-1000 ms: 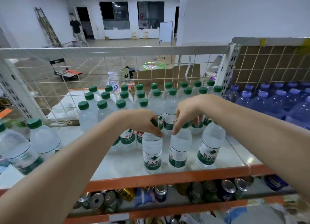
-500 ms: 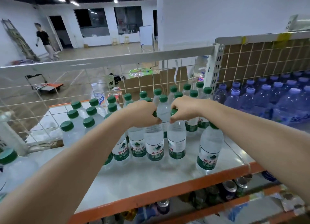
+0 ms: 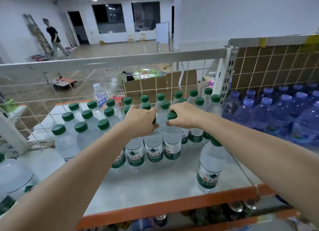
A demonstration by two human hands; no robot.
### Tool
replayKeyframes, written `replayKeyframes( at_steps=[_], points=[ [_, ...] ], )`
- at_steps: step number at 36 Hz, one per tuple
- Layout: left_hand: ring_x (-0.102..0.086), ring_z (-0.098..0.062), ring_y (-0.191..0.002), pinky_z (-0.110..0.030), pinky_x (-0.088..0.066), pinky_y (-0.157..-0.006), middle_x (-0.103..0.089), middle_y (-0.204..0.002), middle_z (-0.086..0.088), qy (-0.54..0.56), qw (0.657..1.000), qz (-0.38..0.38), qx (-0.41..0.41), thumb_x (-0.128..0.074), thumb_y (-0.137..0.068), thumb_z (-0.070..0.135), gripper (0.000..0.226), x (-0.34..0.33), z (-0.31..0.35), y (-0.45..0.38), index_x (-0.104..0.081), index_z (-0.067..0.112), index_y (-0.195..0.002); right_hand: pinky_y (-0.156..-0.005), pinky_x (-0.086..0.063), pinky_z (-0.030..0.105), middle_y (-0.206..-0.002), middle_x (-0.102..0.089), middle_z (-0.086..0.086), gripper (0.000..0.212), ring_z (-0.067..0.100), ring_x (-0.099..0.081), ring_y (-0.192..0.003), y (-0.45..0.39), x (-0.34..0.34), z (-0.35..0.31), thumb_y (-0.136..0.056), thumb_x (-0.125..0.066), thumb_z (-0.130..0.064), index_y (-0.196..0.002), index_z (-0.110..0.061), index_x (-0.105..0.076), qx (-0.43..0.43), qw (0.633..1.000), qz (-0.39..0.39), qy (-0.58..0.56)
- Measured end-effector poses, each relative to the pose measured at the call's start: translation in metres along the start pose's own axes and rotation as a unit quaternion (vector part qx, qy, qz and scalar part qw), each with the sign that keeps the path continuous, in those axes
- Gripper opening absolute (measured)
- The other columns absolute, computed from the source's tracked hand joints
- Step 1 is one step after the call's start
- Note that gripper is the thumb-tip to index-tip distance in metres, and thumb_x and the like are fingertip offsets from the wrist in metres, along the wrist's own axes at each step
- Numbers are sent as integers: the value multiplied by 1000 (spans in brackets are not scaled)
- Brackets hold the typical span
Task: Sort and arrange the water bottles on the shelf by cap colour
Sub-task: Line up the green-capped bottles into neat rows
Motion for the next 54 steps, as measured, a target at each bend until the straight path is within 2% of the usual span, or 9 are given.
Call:
replayKeyframes(
  at_steps=[5,11,18,23,32,37,44,48,54],
  points=[
    [-55,-23,-88,-39,-32,-89,-60,-97,0,5,1000,-4,1,-46,-97,39,23,-5,-3,-6,-40,17,-104,-68,-47,35,-87,-57,3,33,23,-57,-80,-6,-1,1,-83,-67,-42,-89,-12,-56,12,1000,10,-2],
    [-53,-23,-97,-42,-32,-94,-51,-98,-1,18,999,-22,16,-47,-96,39,28,-3,-1,-11,-44,19,-114,-67,-53,37,-90,-58,2,34,22,-65,-75,-12,-1,7,-83,-68,-42,-94,-15,-50,-5,1000,-10,-22],
    [-50,-26,-117,-42,-34,-101,-53,-125,-4,66,997,29,29,-53,-92,42,38,-4,9,-12,-49,22,-124,-77,-57,40,-108,-58,1,53,16,-64,-78,0,10,10,-83,-69,-46,-122,-14,-51,11,998,-45,-52],
    [-52,-24,-111,-41,-40,-94,-56,-121,-3,125,989,71,30,-55,-91,40,37,4,18,-13,-52,20,-121,-58,-38,24,-79,-49,-15,39,1,-47,-68,12,18,22,-85,-67,-47,-111,-20,-57,33,998,-13,-51],
    [-46,-25,-117,-37,-39,-94,-52,-125,-7,165,978,122,36,-57,-92,32,42,13,27,8,-49,16,-129,-75,-54,35,-94,-64,-3,32,16,-60,-86,20,18,23,-87,-60,-52,-99,-22,-62,3,998,60,20],
    [-50,-25,-112,-37,-44,-89,-54,-121,-6,195,964,170,68,-58,-92,28,34,19,19,31,-54,14,-123,-64,-48,29,-85,-64,-1,25,19,-60,-79,24,25,9,-91,-54,-42,-90,-18,-61,-7,986,158,43],
    [-55,-24,-105,-43,-50,-87,-56,-121,-6,203,959,162,117,-56,-93,28,31,15,-6,80,-54,13,-120,-60,-45,27,-84,-65,1,22,19,-60,-77,32,13,-35,-92,-53,-38,-87,-17,-61,36,989,144,10],
    [-55,-20,-104,-34,-50,-82,-57,-121,-3,192,953,174,159,-55,-94,27,30,11,-39,111,-55,13,-121,-56,-41,26,-83,-63,1,22,20,-60,-77,32,-4,-70,-92,-53,-40,-87,-19,-59,51,990,132,4],
    [-57,-25,-95,-36,-48,-77,-59,-109,-4,184,935,208,219,-53,-93,29,24,1,-99,167,-58,14,-111,-57,-41,27,-79,-59,-1,22,19,-57,-77,34,-35,-143,-91,-56,-39,-77,-21,-53,88,992,87,-9]
  ],
)
Point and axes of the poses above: each hand's wrist, its own y-axis away from the middle knuckle, its own x-axis out of the back of the hand, z = x × y, the point moved 2 cm from there along -y, towards the middle knuckle
